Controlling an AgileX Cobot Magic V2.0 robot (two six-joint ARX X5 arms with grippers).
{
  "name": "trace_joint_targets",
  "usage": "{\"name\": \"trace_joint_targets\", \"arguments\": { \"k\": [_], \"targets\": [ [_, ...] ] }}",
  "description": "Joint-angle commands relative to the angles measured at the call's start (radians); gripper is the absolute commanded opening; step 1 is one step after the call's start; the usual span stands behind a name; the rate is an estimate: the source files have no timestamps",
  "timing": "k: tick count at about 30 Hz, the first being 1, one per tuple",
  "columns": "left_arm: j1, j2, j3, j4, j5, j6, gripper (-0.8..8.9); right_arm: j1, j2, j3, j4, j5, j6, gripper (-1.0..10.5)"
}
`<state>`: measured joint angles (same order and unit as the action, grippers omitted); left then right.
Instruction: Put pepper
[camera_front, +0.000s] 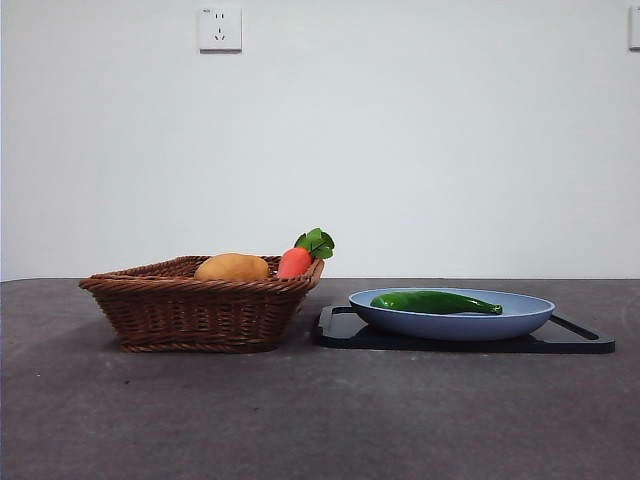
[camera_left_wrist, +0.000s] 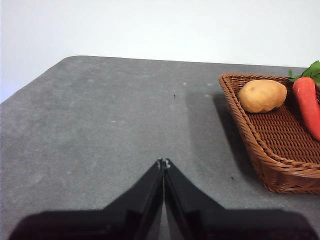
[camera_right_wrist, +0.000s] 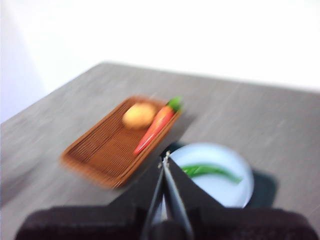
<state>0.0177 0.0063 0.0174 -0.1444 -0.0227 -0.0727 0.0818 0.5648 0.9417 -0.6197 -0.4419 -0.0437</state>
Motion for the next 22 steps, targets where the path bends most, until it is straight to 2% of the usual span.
{"name": "trace_joint_targets", "arguments": {
  "k": [1,6,8,11,15,22],
  "targets": [
    [0.004,-0.005,-0.011,0.012,0.000,-0.010,0.08,-0.050,-0.076,-0.142,0.180,0.007,0.005,0.1],
    [0.004,-0.005,-0.011,0.012,0.000,-0.010,0.08,-0.098,-0.244,-0.410,0.410,0.008,0.002,0.1],
    [0.004,-0.005,-0.011,0.012,0.000,-0.010,0.08,-0.100,-0.312,-0.518,0.465,0.036,0.007,0.1],
    [0.004,-0.005,-0.011,0.012,0.000,-0.010,0.08,-0.100,-0.399,-0.652,0.500,0.078,0.024,0.1],
    [0.004,-0.005,-0.011,0.012,0.001,-0.010,0.08,-0.094,-0.484,-0.786,0.516,0.082,0.050,0.1],
    [0.004,-0.005,-0.011,0.012,0.000,-0.010,0.08,-0.074,-0.565,-0.912,0.515,0.082,0.093,0.1]
  ]
}}
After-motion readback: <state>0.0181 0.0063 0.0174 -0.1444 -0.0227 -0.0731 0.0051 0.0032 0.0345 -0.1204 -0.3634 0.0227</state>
